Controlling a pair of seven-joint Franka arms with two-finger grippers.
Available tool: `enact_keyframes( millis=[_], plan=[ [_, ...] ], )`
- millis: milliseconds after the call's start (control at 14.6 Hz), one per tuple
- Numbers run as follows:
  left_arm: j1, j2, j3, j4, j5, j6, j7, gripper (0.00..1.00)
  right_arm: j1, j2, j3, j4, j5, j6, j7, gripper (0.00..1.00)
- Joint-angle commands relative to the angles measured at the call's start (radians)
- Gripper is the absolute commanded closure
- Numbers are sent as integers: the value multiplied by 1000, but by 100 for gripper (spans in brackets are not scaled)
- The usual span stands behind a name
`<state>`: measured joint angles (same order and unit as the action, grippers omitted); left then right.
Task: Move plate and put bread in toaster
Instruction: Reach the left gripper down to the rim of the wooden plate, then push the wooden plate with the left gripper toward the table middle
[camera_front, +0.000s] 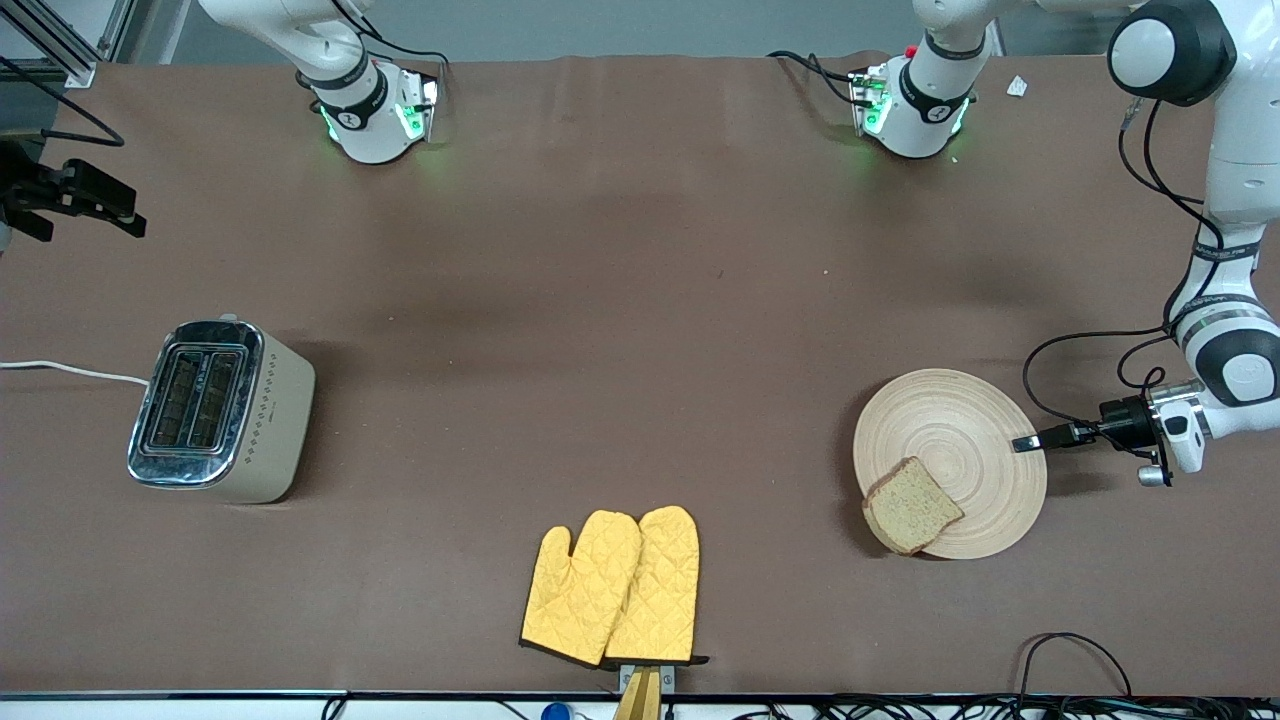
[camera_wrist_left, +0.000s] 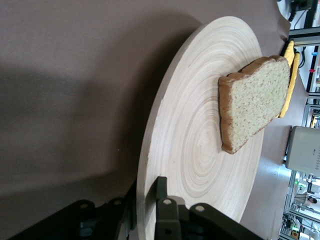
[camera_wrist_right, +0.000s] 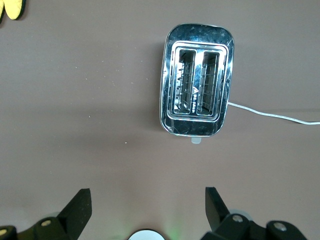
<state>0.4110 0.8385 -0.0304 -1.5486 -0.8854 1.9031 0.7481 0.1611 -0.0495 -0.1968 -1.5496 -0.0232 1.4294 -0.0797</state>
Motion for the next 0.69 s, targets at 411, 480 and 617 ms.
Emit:
enact_keyframes(
  millis=[411,480,617],
  plan=[
    [-15,4,-60,37,19,-53,11,99,17,-27,-20,-27,-1,11,-5,0],
    [-15,4,-71,48,19,-80,7,99,17,-27,-20,-27,-1,8,-5,0],
    [-14,-2,-107,48,19,-99,2,99,15,-27,-20,-27,0,2,-5,0]
  ],
)
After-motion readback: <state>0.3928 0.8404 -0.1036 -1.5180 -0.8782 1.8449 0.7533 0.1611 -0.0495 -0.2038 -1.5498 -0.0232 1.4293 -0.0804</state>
